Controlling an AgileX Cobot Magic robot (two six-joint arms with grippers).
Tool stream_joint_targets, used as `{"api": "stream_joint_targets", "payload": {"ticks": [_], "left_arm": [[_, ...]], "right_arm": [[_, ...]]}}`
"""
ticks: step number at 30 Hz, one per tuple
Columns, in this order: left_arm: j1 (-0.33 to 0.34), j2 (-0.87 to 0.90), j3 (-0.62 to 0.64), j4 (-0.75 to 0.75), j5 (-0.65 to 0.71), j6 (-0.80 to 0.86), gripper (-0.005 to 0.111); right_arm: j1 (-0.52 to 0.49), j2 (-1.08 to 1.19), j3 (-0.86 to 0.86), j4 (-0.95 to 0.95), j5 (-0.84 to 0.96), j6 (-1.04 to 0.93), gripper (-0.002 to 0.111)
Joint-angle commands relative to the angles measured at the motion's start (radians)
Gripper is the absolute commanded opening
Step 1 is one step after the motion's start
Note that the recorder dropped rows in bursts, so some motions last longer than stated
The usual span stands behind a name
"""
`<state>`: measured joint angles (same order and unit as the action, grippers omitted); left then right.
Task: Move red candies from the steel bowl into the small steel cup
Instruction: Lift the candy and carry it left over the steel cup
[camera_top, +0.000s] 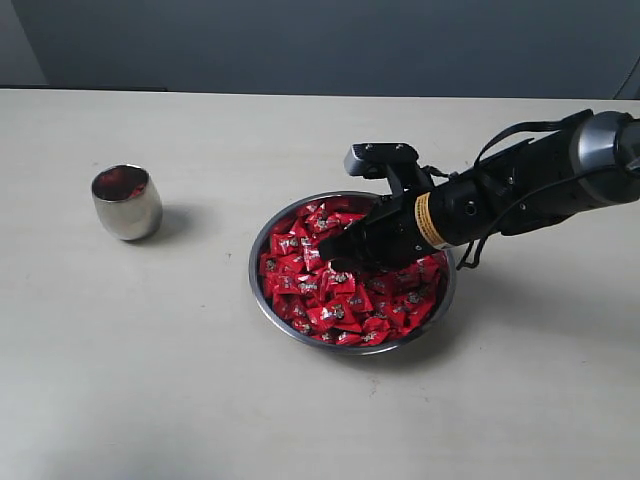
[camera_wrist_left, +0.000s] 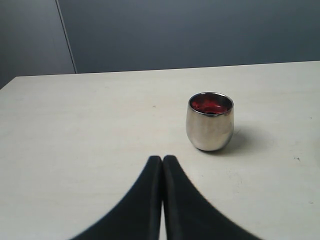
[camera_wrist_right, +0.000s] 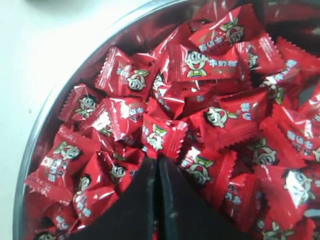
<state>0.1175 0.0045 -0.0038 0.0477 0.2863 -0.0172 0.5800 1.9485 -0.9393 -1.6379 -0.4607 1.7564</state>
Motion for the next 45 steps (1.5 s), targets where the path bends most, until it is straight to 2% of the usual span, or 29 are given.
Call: {"api": "stream_joint_targets", "payload": {"ticks": [1, 17, 24, 31, 37, 45], "left_arm": [[0.001, -0.004, 0.004, -0.002, -0.002, -0.002, 0.0], [0.001, -0.004, 0.004, -0.002, -0.002, -0.002, 0.0], [0.001, -0.004, 0.004, -0.002, -0.002, -0.002, 0.0], [0.001, -0.004, 0.004, -0.002, -0.002, -0.002, 0.0], [0.001, -0.004, 0.004, -0.002, -0.002, -0.002, 0.0], [0.001, -0.004, 0.004, -0.002, -0.002, -0.002, 0.0]], "right_arm": [[0.0, 0.0, -0.016, 0.013, 0.011, -0.004, -0.001], [0.0, -0.06, -0.045, 0.01, 0.077, -0.004, -0.001], [0.0, -0.198, -0.045, -0.012, 0.255, -0.004, -0.001], [0.0, -0.236, -0.068, -0.011, 0.39, -0.015, -0.001], [0.0, -0.173, -0.198, -0.01, 0.295, -0.059, -0.001], [0.0, 0.018, -0.411, 0.029, 0.135, -0.057, -0.001]]}}
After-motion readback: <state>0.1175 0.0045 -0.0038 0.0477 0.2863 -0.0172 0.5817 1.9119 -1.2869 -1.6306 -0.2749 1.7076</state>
